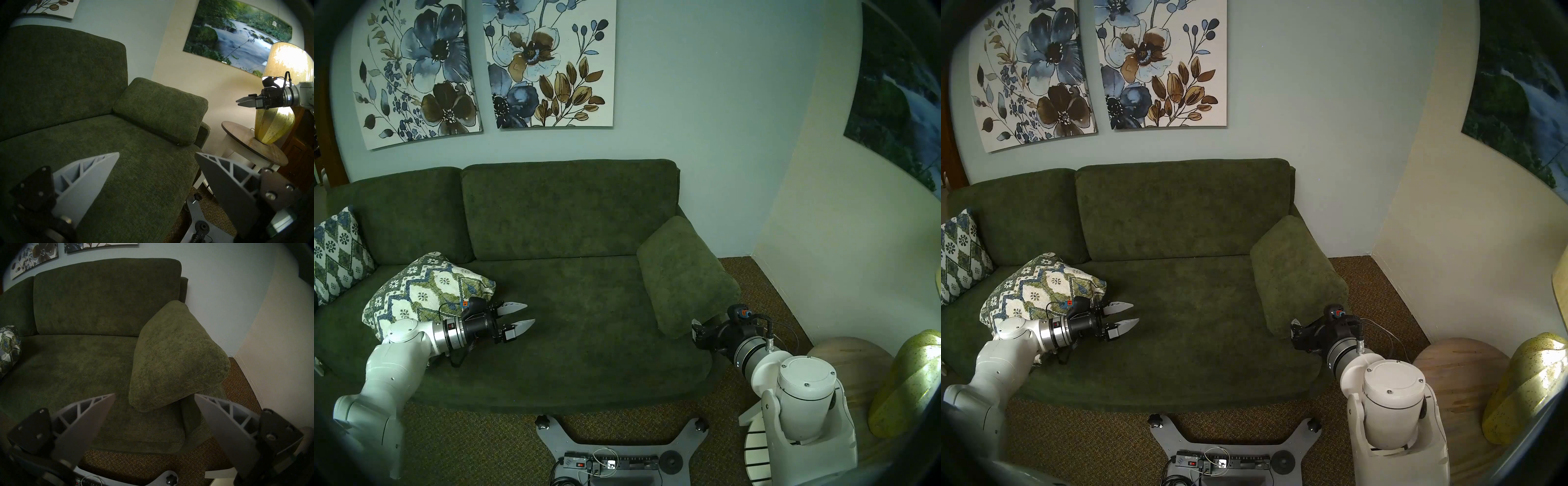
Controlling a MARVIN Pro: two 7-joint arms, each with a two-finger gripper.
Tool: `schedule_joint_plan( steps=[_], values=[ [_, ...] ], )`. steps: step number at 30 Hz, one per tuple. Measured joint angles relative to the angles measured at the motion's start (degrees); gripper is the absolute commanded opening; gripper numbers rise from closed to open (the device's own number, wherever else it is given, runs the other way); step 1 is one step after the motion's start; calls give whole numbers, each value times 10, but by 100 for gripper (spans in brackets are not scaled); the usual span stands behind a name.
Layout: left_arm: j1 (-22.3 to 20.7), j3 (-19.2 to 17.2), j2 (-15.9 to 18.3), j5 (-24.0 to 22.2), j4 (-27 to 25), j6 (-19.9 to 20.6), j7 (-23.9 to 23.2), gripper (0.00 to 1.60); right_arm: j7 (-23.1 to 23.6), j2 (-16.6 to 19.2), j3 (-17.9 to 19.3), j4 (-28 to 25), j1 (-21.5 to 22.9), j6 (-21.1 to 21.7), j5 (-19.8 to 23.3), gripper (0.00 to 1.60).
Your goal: Fix throw pillow on sofa
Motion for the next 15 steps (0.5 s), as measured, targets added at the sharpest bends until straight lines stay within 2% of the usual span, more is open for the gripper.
schedule_joint_plan(
  steps=[7, 15],
  values=[
    [0, 0, 0, 0, 0, 1, 2, 160, 1, -1, 0, 0, 0, 0, -1, 160],
    [-20, 0, -15, 0, -2, 25, 39, 160, 2, -2, 0, 0, 0, 0, -2, 160]
  ],
)
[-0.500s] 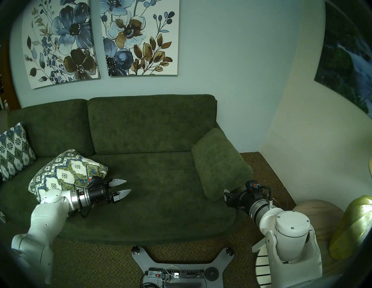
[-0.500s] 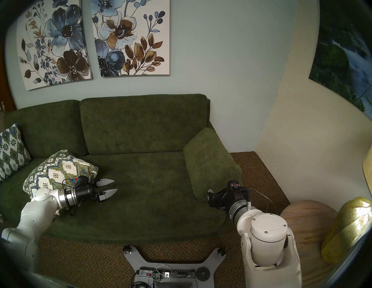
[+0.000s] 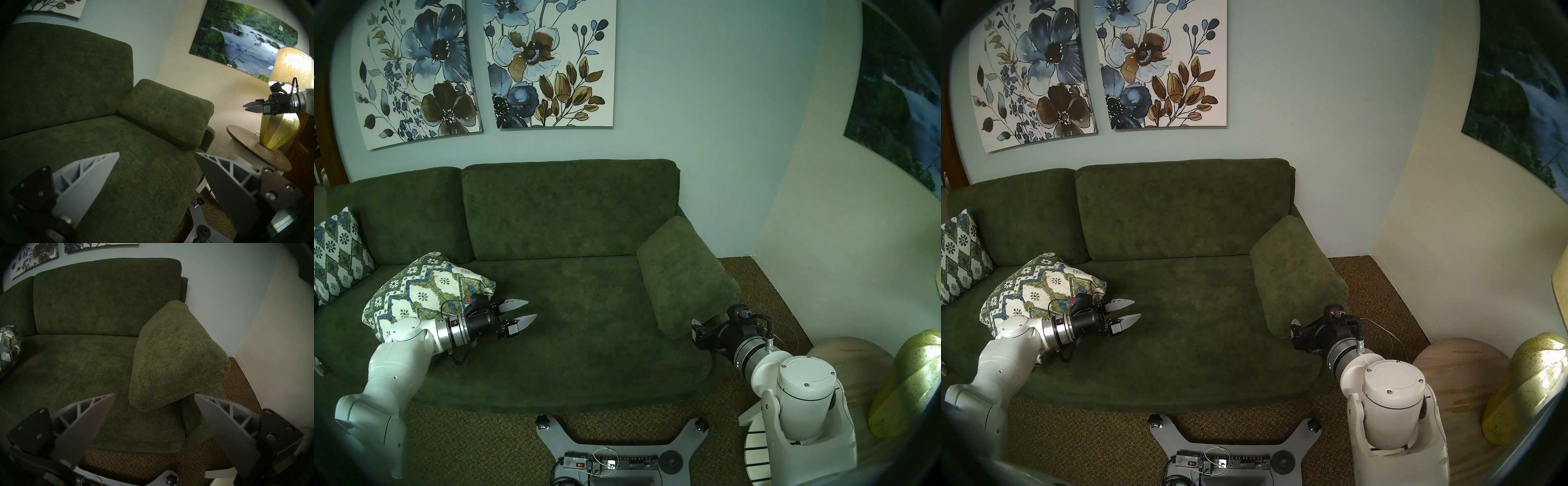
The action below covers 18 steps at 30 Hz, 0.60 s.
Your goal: Fix throw pillow on sofa
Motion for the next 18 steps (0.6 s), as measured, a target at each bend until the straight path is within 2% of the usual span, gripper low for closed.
schedule_joint_plan(
  steps=[9, 18],
  values=[
    [-36, 1, -1, 1, -1, 25, 12, 160, 1, -1, 0, 0, 0, 0, -1, 160],
    [-87, 6, 47, 40, 17, 43, 2, 160, 2, -2, 0, 1, 0, 0, -2, 160]
  ],
)
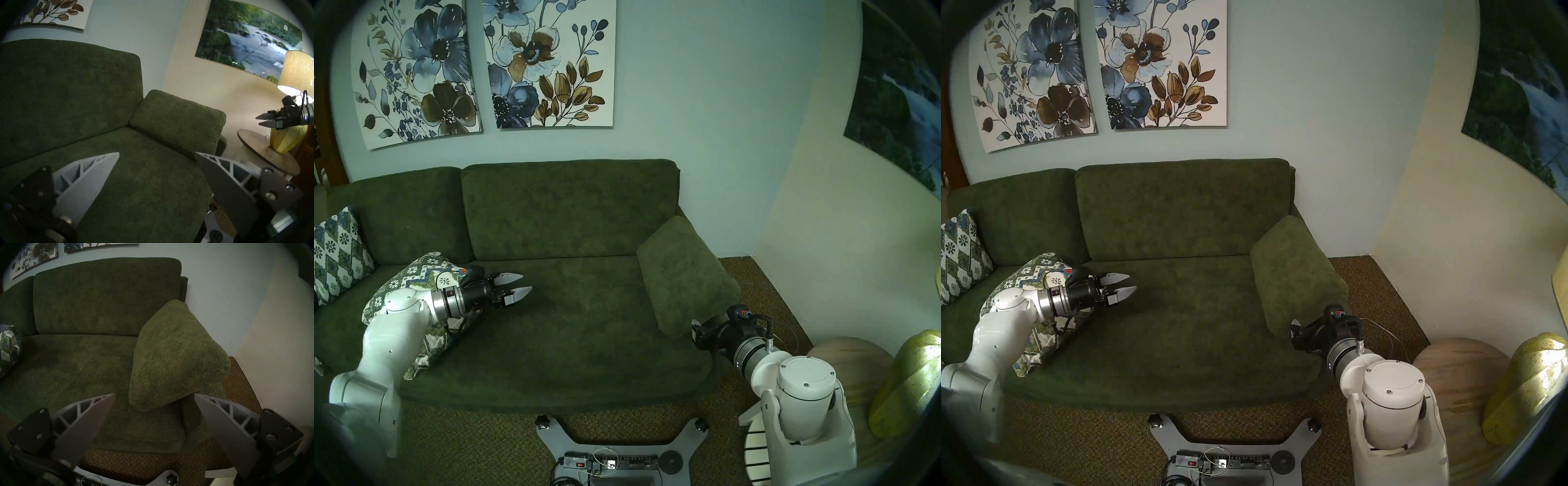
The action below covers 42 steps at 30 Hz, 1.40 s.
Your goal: Fix throw pillow on sofa
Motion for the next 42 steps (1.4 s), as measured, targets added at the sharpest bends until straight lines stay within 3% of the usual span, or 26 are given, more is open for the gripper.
schedule_joint_plan(
  steps=[8, 17, 31, 42],
  values=[
    [-38, -2, 39, 32, 5, 16, 12, 160, 0, -1, 0, 1, 0, 0, -1, 160],
    [-88, 24, 67, 87, 6, 36, 38, 160, 1, -2, 0, 2, 0, 0, -2, 160],
    [-159, 91, 65, 183, 71, 15, 95, 160, 2, -4, 1, 3, 1, 0, -4, 160],
    [-194, 118, 51, 224, 114, -6, 137, 160, 2, -5, 1, 4, 1, 0, -5, 160]
  ],
)
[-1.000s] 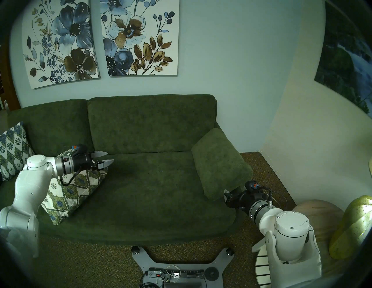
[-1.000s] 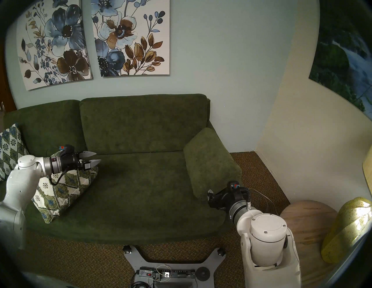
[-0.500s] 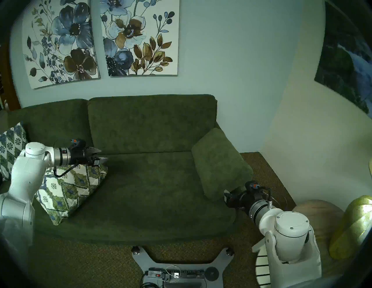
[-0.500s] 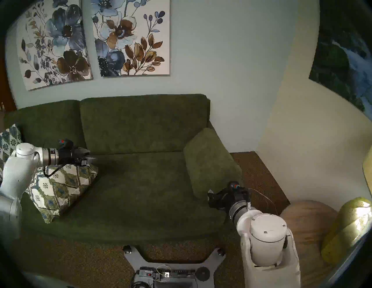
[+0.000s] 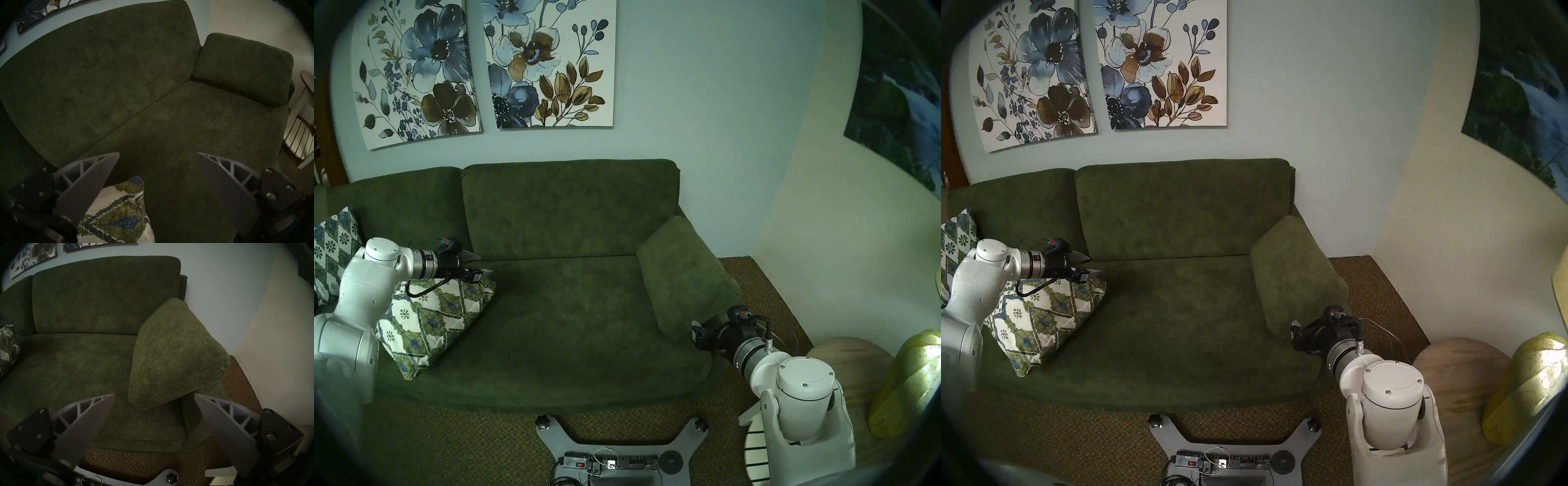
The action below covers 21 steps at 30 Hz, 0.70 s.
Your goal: Fix throw pillow on sofa
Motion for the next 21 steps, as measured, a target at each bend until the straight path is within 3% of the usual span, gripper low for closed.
schedule_joint_plan(
  steps=[21],
  values=[
    [-30, 38, -7, 57, 88, -38, 65, 160, 1, -3, 1, 3, 0, 0, -3, 160]
  ],
)
